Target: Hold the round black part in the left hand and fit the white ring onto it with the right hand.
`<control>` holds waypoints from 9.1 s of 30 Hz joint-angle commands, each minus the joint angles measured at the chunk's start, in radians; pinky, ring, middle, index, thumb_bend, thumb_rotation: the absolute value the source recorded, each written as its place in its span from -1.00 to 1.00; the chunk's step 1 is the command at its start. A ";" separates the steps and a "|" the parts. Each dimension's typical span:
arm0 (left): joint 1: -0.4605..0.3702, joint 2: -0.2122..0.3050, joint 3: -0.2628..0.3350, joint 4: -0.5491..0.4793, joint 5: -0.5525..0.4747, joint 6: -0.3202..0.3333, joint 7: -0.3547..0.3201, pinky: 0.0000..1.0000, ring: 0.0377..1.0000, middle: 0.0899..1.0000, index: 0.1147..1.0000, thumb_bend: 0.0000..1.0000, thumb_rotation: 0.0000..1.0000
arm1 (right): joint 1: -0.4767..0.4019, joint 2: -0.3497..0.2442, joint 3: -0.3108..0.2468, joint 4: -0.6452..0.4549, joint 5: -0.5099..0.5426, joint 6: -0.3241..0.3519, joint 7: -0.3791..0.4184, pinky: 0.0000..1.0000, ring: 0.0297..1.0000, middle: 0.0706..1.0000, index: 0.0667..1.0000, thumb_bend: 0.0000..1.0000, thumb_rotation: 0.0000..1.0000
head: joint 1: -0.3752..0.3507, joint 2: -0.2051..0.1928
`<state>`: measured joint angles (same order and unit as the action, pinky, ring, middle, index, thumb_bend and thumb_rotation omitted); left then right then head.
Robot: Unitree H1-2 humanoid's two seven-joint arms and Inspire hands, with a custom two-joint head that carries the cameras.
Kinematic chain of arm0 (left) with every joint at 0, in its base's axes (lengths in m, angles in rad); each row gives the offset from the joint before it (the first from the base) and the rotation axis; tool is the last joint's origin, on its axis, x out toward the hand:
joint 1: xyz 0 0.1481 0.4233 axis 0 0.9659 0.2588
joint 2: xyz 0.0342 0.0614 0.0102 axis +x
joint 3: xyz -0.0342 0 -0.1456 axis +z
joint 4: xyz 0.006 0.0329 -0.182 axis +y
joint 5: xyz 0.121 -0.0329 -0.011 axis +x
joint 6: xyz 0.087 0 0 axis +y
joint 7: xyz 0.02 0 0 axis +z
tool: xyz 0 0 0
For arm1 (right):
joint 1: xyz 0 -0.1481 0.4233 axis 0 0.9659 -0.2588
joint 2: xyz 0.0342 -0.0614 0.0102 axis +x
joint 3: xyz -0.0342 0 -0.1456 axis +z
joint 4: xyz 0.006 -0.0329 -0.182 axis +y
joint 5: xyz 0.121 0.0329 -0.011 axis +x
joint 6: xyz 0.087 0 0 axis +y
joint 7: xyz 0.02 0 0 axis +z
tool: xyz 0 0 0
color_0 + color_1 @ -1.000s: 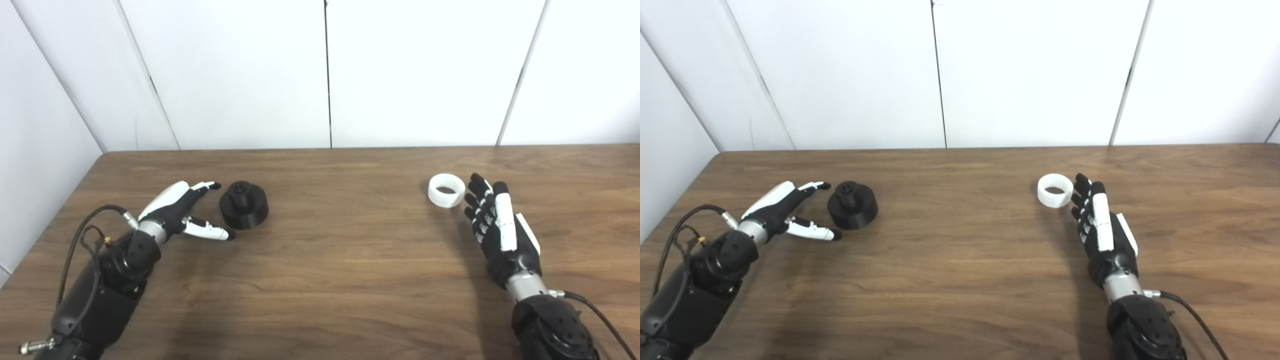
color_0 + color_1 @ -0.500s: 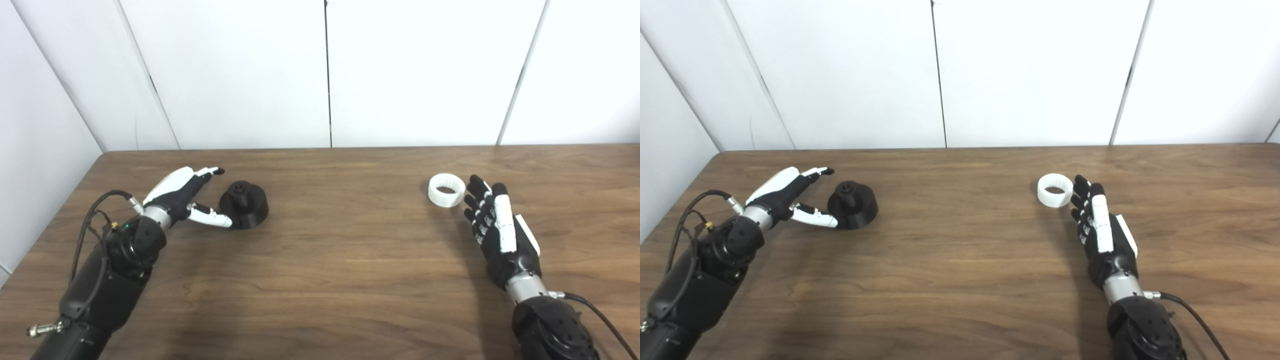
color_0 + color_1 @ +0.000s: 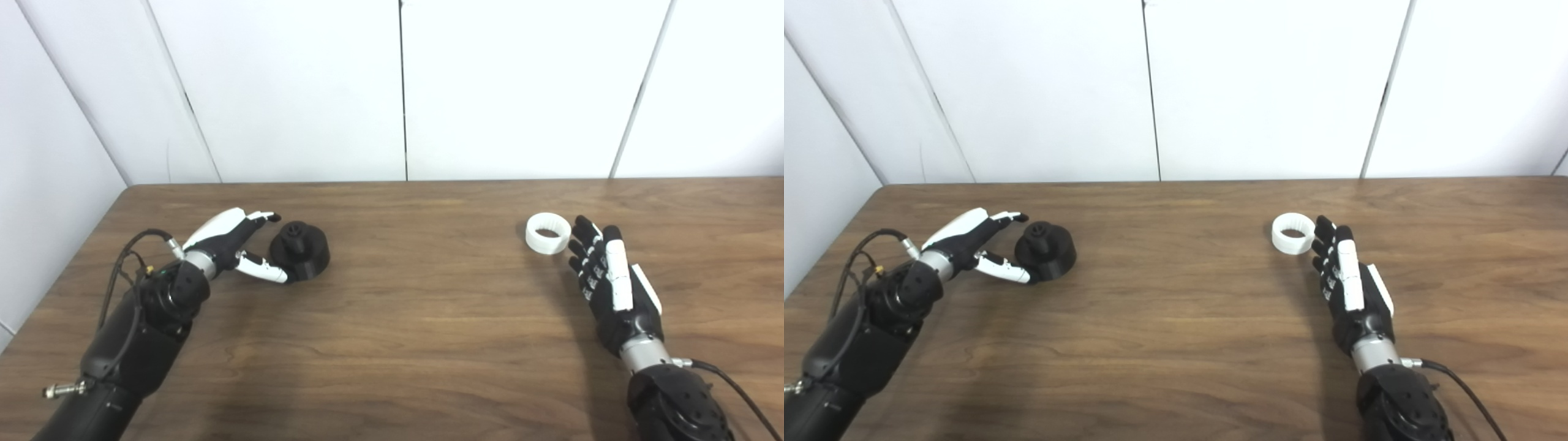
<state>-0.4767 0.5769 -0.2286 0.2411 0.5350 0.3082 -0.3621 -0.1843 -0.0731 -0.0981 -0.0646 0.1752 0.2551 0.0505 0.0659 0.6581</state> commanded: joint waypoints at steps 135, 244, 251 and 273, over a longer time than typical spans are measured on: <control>0.113 -0.112 -0.165 -0.384 0.078 -0.100 -0.088 0.84 1.00 0.87 0.29 0.64 -0.42 | -0.017 -0.022 0.020 -0.090 0.006 0.045 0.026 1.00 1.00 0.95 0.97 0.22 1.00 | -0.015 0.037; 0.212 -0.196 -0.211 -0.514 0.129 -0.204 -0.172 0.79 1.00 0.88 0.27 0.66 -0.44 | -0.511 -0.333 0.369 0.484 -0.708 -0.004 0.150 0.98 1.00 0.87 0.56 0.78 -0.23 | -0.019 0.038; 0.214 -0.195 -0.211 -0.514 0.130 -0.207 -0.170 0.80 1.00 0.87 0.26 0.66 -0.44 | -0.511 -0.330 0.366 0.494 -0.710 -0.013 0.136 0.94 1.00 0.86 0.54 0.74 -0.25 | -0.017 0.037; 0.215 -0.197 -0.216 -0.515 0.134 -0.202 -0.176 0.78 1.00 0.89 0.28 0.70 -0.41 | -0.501 -0.320 0.352 0.505 -0.691 -0.054 0.073 0.82 0.94 0.79 0.25 0.52 -0.44 | -0.013 0.036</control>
<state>-0.2546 0.3761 -0.4443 -0.2493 0.6583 0.1080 -0.5278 -0.6421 -0.3839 0.2631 0.4562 -0.5161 0.2377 0.1462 0.0522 0.6934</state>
